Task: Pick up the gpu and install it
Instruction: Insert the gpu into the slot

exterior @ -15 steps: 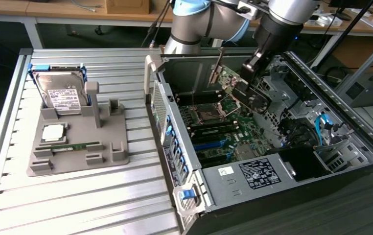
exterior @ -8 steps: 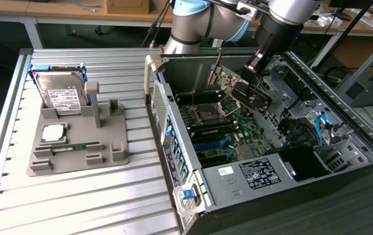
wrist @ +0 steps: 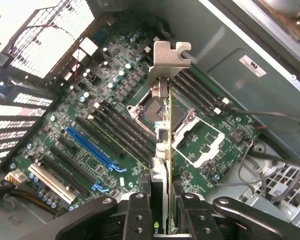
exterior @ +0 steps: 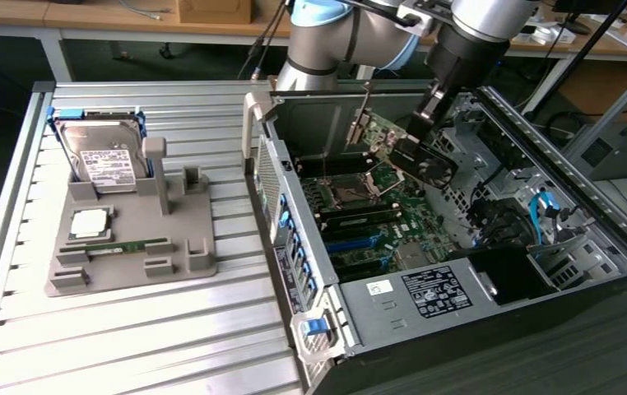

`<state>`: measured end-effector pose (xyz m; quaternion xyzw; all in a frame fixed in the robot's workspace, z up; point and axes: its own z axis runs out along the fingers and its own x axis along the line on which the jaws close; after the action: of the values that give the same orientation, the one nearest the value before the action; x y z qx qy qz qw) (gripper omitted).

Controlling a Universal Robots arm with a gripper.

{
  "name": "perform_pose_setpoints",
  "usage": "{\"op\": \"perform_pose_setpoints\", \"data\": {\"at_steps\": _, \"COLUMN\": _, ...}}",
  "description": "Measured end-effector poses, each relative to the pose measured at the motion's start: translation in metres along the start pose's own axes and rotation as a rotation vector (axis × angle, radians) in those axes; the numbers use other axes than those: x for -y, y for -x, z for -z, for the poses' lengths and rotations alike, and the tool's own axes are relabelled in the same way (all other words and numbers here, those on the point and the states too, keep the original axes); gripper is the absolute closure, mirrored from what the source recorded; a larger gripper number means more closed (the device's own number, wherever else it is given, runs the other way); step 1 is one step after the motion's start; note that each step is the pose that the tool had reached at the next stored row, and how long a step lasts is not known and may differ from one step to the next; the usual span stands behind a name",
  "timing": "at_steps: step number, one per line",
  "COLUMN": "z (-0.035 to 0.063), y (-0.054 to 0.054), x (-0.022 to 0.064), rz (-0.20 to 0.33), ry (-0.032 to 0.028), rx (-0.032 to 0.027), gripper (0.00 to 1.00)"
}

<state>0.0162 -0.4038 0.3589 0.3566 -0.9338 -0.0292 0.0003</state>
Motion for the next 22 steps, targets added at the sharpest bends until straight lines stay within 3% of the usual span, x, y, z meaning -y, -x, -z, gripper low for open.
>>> {"op": "perform_pose_setpoints", "data": {"at_steps": 22, "z": 0.0, "y": 0.0, "x": 0.0, "rz": 0.205, "ry": 0.0042, "rx": -0.0112, "gripper": 0.73}}
